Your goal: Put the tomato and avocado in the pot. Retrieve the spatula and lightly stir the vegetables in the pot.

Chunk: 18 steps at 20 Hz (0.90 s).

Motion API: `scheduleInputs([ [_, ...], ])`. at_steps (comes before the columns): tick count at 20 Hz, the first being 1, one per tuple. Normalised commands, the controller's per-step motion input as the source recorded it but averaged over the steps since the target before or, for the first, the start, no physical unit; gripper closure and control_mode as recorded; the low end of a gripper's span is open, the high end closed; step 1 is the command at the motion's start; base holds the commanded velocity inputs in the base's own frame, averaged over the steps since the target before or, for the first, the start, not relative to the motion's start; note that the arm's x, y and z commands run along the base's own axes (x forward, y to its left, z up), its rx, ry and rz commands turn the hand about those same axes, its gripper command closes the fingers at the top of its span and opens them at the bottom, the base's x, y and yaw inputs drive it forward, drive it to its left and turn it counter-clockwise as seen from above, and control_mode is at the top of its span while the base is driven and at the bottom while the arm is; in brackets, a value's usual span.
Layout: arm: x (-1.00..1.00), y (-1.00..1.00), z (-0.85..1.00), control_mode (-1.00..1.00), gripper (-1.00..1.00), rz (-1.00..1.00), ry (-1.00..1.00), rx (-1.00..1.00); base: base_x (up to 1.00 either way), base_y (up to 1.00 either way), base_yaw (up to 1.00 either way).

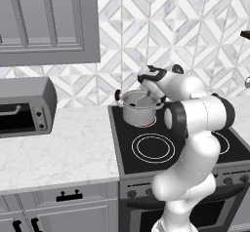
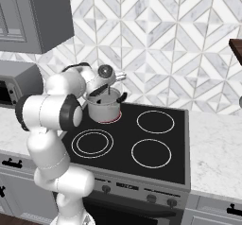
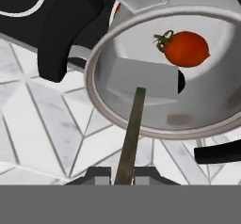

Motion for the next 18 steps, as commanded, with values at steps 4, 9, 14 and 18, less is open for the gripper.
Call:
scheduleInputs([
  [4,0.09,0.00,0.00,-1.00,1.00,0.01,-0.24,0.01,0.00,0.00,0.00],
  [9,-0.18,0.02,0.00,-1.00,1.00,0.01,-0.06,0.00,0.00,0.00,0.00],
  [14,-0.32,0.10,0.03,-1.00,1.00,0.00,0.03,0.00,0.00,0.00,0.00],
  [18,-0.08,0.05,0.37,-1.00,1.00,0.00,0.07,0.01,0.00,0.00,0.00],
])
